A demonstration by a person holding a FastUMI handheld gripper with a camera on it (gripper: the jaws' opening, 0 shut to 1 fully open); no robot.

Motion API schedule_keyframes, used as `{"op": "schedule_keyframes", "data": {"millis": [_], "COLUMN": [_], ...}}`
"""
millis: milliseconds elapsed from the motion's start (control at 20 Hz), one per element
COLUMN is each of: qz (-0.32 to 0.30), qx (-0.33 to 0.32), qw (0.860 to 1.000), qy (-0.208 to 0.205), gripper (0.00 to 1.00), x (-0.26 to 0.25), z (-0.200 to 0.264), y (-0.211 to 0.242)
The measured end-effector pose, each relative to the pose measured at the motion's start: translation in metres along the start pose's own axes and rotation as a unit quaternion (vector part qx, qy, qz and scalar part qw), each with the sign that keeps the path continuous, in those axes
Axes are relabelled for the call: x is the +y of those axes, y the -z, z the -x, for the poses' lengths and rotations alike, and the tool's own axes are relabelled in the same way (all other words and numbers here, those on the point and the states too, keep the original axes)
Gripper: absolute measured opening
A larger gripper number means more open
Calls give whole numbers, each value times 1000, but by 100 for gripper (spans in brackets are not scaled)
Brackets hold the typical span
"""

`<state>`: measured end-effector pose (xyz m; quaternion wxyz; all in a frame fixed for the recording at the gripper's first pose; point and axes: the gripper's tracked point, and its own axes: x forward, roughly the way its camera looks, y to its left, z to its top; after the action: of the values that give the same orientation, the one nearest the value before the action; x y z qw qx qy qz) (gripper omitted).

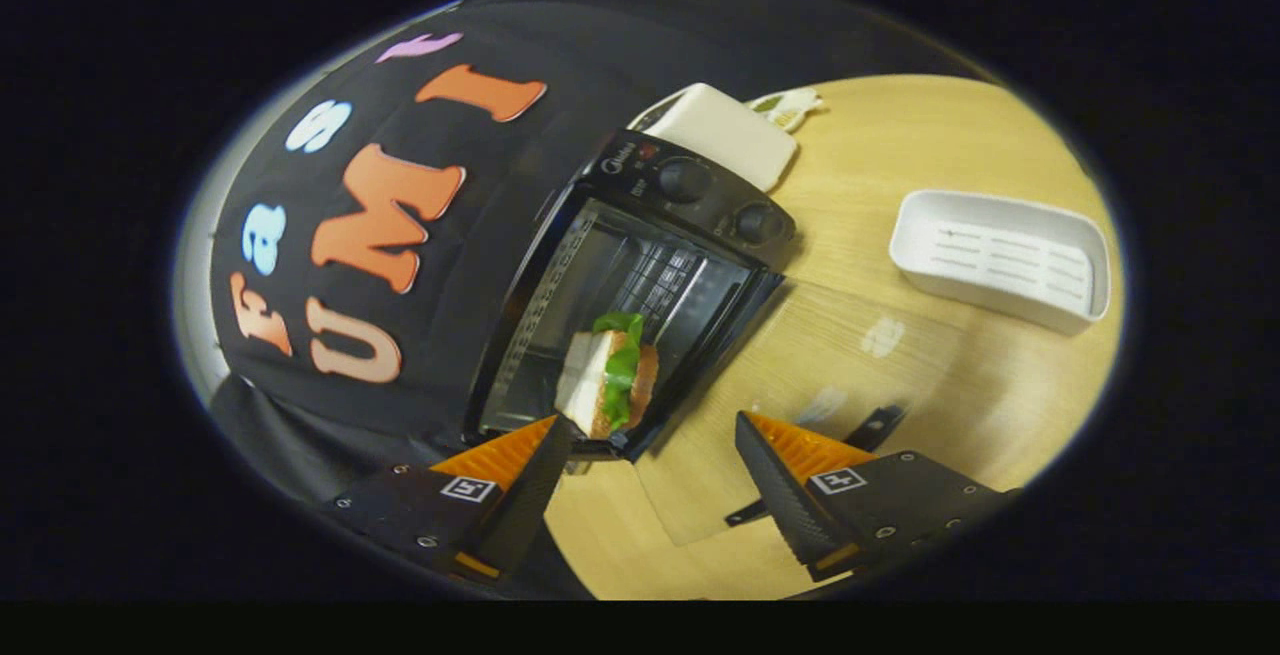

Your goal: Open the toaster oven, put the food inside, and close the toaster oven door.

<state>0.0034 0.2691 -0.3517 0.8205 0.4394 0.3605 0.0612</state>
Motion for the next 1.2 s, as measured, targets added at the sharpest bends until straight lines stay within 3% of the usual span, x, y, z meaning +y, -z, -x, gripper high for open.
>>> {"op": "schedule_keyframes", "data": {"millis": [150, 300, 650, 750, 1000, 1200], "qz": [95, 183, 366, 391, 412, 422], "qx": [11, 24, 85, 102, 141, 138], "qw": [995, 982, 919, 905, 886, 882], "qy": [15, 41, 118, 132, 157, 160], "gripper": [98, 98, 99, 99, 99, 99], "x": [-16, -33, -75, -84, -101, -100], "z": [26, 34, 39, 34, 21, 4], "y": [6, 18, 50, 56, 73, 70]}}
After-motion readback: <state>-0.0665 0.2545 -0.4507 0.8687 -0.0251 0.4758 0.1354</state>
